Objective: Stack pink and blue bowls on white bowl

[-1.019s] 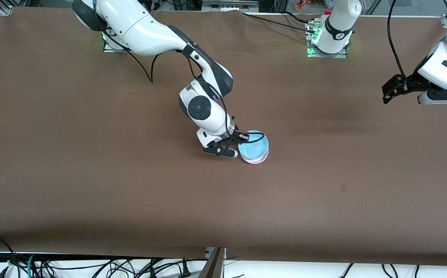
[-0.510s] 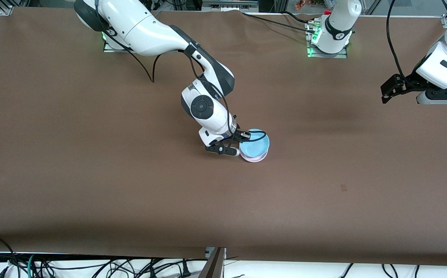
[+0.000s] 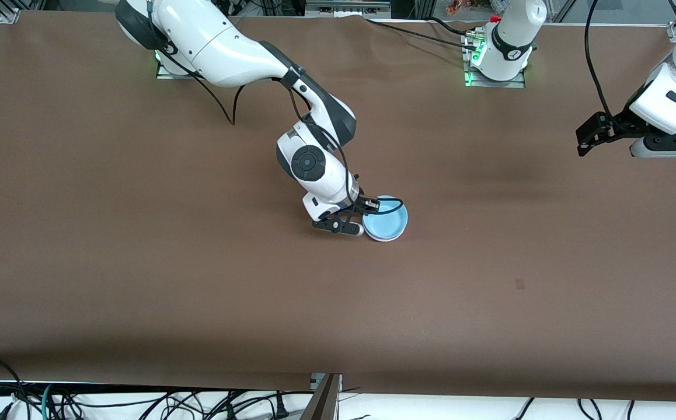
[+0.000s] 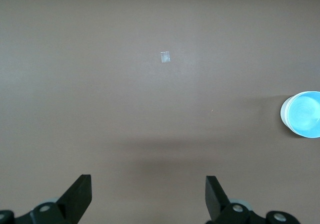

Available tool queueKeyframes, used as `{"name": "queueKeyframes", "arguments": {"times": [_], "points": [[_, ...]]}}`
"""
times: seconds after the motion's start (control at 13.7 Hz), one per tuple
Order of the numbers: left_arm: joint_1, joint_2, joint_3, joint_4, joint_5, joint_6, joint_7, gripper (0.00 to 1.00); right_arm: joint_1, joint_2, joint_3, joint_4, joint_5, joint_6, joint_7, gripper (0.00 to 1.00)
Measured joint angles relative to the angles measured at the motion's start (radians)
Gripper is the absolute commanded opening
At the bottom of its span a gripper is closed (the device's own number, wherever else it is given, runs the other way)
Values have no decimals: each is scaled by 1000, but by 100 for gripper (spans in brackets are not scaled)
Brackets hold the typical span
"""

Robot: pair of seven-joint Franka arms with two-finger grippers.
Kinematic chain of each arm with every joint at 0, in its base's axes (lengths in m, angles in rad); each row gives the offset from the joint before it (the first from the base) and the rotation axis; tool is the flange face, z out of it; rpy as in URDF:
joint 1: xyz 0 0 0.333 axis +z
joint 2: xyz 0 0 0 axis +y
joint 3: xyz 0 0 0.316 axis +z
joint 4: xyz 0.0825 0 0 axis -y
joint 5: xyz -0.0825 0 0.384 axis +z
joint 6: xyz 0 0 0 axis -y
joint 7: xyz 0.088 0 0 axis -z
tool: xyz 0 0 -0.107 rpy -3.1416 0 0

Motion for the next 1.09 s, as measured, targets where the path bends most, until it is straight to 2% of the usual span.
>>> {"name": "queueKeyframes", "arguments": {"times": [0.36,0.58,0.8,1.09], "points": [[0,0,0,0,0,0,0,100,-2,-1,-12,24,-13,-24,-2,100],[0,0,0,0,0,0,0,100,-5,-12,-53,103,-17,-172,-44,100],[0,0,0,0,0,0,0,100,-23,-74,-110,150,-18,-297,-175,100],[0,0,0,0,0,0,0,100,-136,-178,-132,148,-18,-491,-430,100]]}}
